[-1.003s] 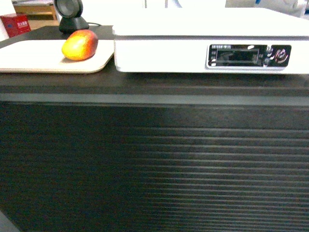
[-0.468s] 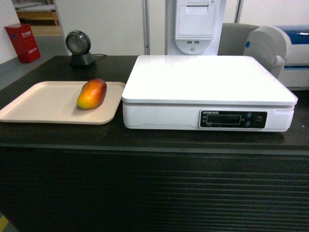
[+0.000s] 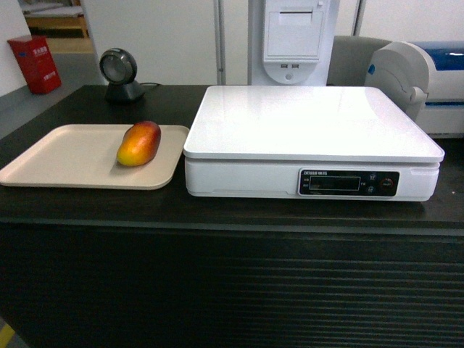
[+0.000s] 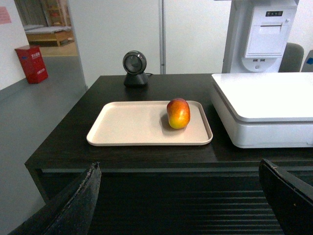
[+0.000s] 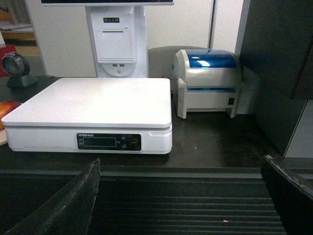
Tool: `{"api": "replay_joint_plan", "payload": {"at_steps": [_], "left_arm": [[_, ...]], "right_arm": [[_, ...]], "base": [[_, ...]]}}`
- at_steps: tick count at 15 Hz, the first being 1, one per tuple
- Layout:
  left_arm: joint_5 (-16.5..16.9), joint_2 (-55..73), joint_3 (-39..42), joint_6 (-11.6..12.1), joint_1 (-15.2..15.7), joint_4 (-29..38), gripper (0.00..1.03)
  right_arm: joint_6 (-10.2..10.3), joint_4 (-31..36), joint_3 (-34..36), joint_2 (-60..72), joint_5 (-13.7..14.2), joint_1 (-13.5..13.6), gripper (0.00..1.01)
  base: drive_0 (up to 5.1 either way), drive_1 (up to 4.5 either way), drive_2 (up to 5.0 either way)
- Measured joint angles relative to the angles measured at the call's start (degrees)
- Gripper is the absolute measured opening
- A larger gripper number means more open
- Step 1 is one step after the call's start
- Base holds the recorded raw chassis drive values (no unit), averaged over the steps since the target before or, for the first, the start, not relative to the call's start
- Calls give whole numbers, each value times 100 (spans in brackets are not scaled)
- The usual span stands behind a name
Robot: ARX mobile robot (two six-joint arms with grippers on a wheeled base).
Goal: Place dark red mango on scale at checkout
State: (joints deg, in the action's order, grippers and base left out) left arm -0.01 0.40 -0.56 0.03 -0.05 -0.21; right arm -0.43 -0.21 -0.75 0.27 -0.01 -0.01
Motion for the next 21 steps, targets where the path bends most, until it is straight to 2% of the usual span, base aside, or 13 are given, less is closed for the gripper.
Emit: {"api": "replay_joint_plan", "payload": {"at_steps": [18,19,20,21], "left_arm": [[0,0,0,0,0,0,98],[-372,90,-70,-164,-127,-278,98],[-1110,721,-240,-557,-428,-149,98],[-1158,1257,-459,-739,-328,214,98]], "right_arm": [[-2,0,0,0,2,0,98],[0,2,0,0,2,0,98],[0,-2,0,0,4,0,98],[-2,7,0,0,-4,0,98]], "base": [[-2,337,-342],[-2,337,-342],[-2,337,-342],[-2,337,-342]]}}
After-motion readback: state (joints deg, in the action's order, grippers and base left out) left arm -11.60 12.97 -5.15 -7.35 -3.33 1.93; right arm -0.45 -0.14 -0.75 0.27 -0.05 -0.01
